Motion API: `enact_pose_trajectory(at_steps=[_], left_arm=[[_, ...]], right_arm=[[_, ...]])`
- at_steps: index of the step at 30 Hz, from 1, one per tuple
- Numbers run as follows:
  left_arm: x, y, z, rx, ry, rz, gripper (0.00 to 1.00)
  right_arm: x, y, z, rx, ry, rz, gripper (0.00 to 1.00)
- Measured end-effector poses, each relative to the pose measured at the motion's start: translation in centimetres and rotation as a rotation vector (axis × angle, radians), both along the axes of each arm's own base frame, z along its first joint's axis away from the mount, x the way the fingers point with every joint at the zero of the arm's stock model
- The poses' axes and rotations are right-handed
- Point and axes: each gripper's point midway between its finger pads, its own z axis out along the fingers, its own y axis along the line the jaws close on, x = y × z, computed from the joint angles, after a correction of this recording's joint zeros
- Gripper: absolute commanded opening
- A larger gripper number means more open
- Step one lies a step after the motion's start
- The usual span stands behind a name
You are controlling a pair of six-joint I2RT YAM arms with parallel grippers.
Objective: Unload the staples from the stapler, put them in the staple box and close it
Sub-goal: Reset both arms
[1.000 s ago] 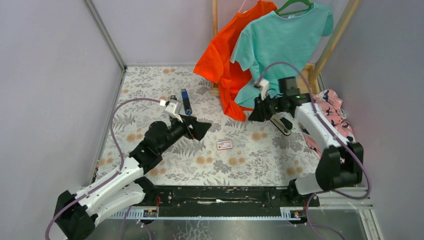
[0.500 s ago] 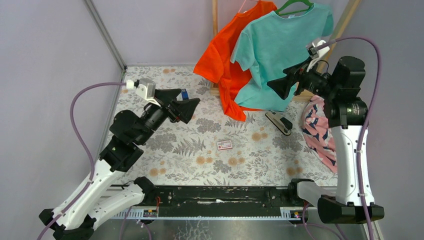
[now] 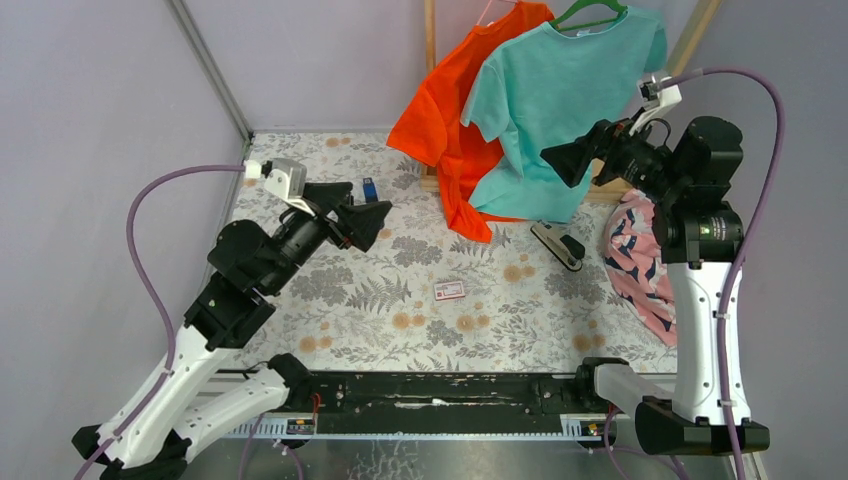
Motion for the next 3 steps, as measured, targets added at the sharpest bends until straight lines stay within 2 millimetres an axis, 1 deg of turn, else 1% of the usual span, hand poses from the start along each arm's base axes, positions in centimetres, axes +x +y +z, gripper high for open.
enact_pose_trajectory(at_steps=[3], left_arm=[[-0.20,0.42,0.18,-0.005,-0.005,0.011,1.00]], right_arm=[[0.15,0.11,0.13,0.010,-0.006,0.005,0.99]])
